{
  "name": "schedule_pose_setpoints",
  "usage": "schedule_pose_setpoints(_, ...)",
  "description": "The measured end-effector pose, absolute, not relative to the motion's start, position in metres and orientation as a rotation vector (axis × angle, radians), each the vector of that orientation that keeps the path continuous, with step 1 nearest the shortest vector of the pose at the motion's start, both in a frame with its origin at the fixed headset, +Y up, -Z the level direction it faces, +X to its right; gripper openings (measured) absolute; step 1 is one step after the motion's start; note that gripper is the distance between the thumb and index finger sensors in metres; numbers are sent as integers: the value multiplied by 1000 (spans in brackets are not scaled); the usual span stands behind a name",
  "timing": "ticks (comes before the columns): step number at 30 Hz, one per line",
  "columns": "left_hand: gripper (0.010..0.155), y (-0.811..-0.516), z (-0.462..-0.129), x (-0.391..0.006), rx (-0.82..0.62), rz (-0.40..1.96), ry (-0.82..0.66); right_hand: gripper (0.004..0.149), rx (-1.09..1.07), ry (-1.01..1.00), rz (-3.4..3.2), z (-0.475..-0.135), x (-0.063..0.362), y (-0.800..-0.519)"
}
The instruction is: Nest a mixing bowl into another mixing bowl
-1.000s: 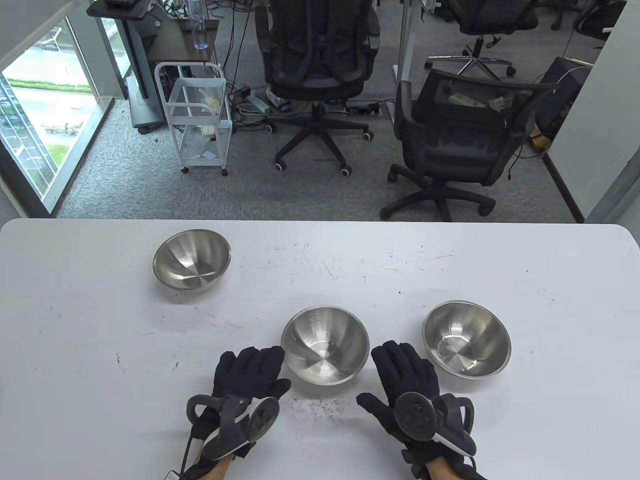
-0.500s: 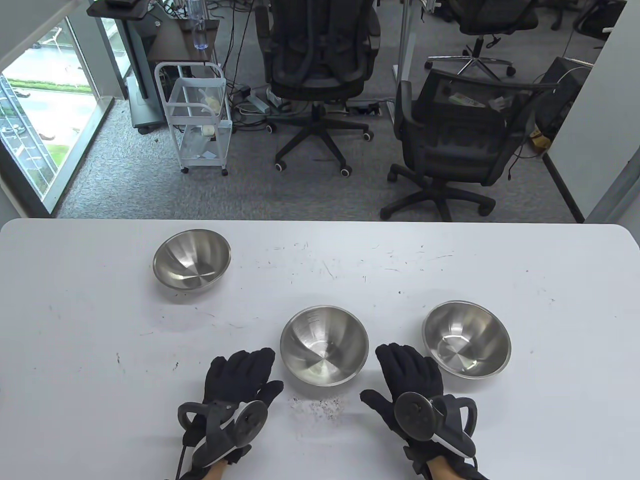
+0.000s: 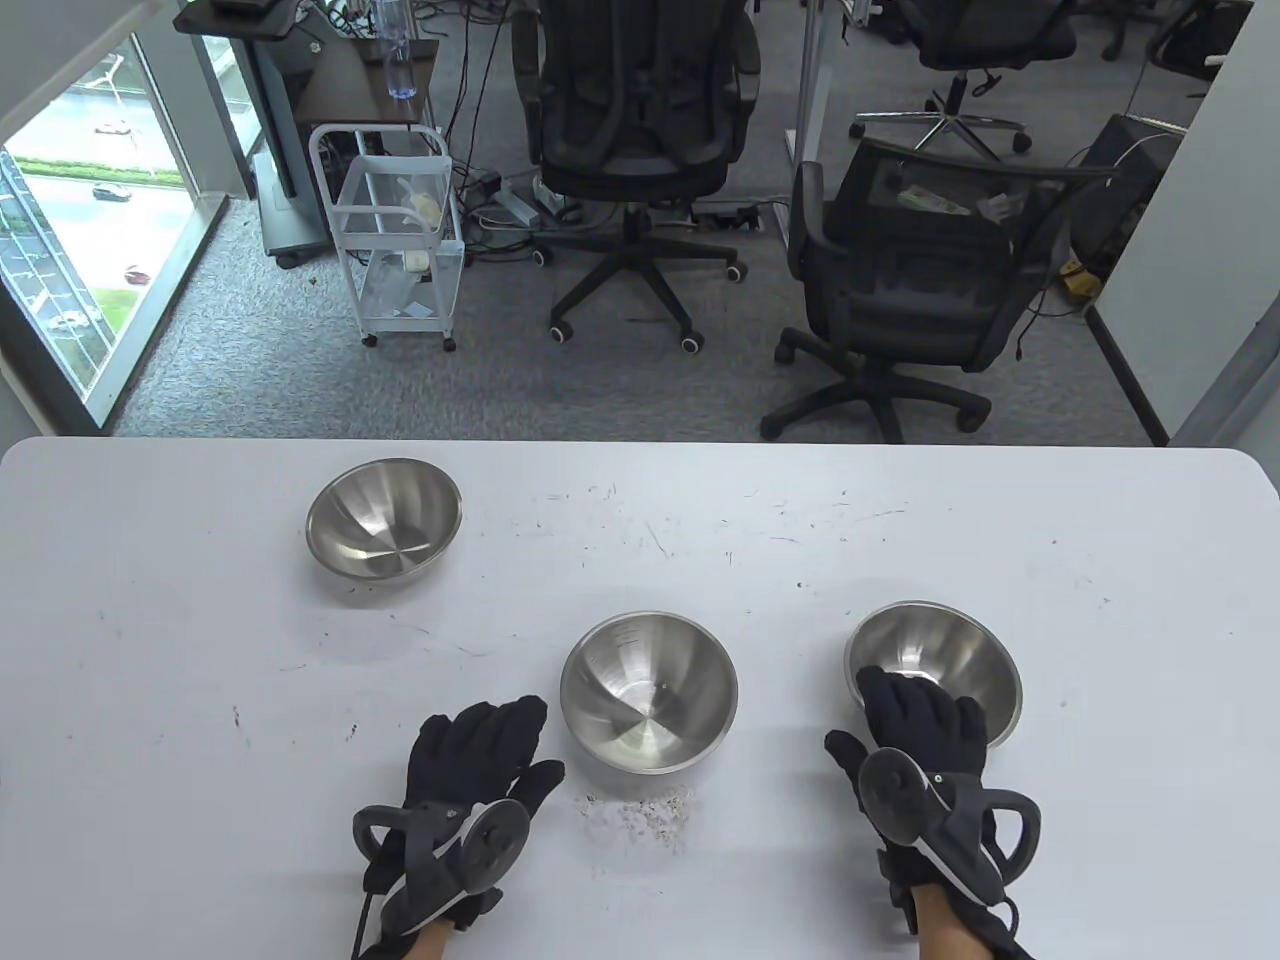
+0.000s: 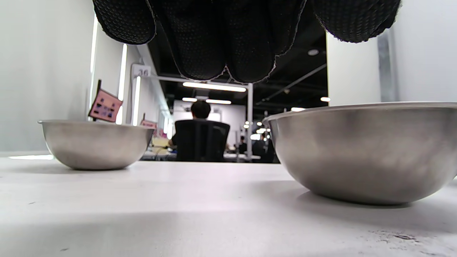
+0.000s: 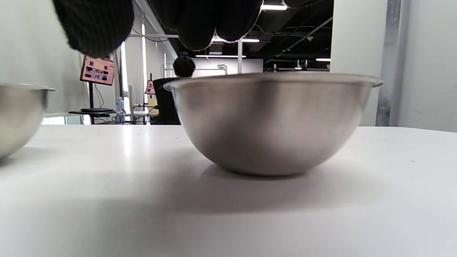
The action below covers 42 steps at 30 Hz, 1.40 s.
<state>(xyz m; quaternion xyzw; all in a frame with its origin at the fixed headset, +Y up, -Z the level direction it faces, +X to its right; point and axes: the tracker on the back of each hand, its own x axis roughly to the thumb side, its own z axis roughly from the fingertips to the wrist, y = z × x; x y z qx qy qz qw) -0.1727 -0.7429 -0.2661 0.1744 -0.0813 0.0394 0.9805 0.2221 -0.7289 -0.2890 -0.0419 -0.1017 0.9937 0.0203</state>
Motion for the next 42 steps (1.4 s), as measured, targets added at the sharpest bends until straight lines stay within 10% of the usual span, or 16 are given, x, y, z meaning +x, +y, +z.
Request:
schedule_pose_setpoints(15,67,-746,-270,-177,327,94,-155,40,-215,-199,3110,-303,231,-743)
schedule_pose_setpoints(42,67,-746,-271,-179,328,105,-148,32,-154,-543,3196,-300,206,-736)
